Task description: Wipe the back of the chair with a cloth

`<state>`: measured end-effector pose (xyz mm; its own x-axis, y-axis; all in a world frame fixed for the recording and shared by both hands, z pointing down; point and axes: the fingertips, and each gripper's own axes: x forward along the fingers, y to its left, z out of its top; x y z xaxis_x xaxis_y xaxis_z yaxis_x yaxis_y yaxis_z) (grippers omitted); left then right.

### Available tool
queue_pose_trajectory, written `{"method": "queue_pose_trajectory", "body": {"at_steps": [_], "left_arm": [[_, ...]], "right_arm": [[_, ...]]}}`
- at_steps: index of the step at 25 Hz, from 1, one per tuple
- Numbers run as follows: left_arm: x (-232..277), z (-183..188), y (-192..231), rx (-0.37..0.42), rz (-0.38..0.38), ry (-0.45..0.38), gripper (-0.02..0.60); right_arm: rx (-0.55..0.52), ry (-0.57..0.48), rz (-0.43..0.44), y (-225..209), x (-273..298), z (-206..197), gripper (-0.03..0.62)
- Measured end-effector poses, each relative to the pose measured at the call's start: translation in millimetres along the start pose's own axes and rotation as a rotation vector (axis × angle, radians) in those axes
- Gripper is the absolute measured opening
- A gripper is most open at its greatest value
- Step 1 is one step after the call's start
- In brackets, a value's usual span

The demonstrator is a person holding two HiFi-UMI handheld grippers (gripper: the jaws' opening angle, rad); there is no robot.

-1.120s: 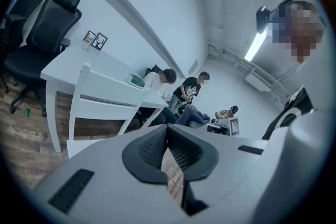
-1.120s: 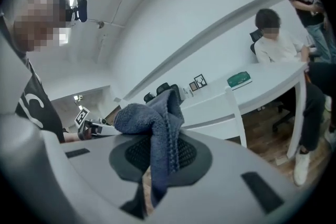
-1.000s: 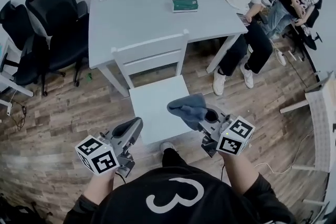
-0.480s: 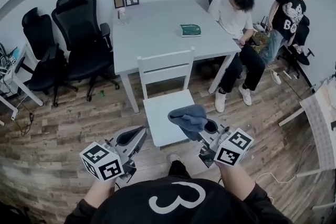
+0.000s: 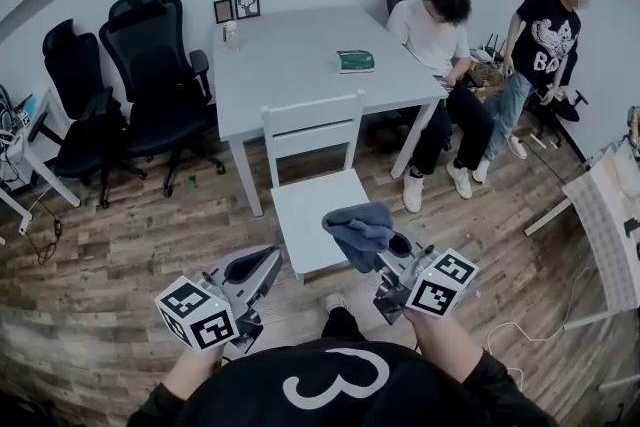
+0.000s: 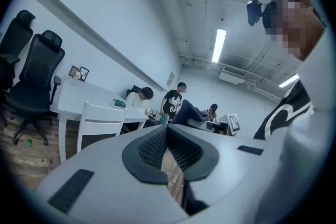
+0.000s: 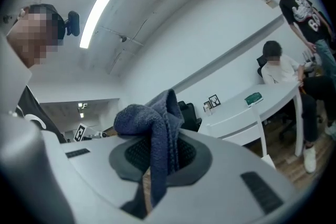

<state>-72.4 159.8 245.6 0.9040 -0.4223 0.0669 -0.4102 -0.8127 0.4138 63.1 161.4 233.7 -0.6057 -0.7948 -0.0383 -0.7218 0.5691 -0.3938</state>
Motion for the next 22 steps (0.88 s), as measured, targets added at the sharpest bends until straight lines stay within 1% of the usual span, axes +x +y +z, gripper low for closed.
{"method": "queue_pose_trajectory", "body": {"at_steps": [7, 12, 22], "left_arm": [[-10, 1, -9, 0.015, -0.014, -0.011, 0.014], [-18, 4, -15, 0.007, -0.018, -0.018, 0.014], [-36, 9, -17, 0.020, -0.022, -0.043, 0.014]], "right_arm": [[0.009, 0.004, -0.011, 11, -8, -7, 0.046], [0.004, 0.015, -0.011, 22, -11, -9, 0.046], [-0.010, 0.026, -0.009, 41, -10, -14, 0.046]]}}
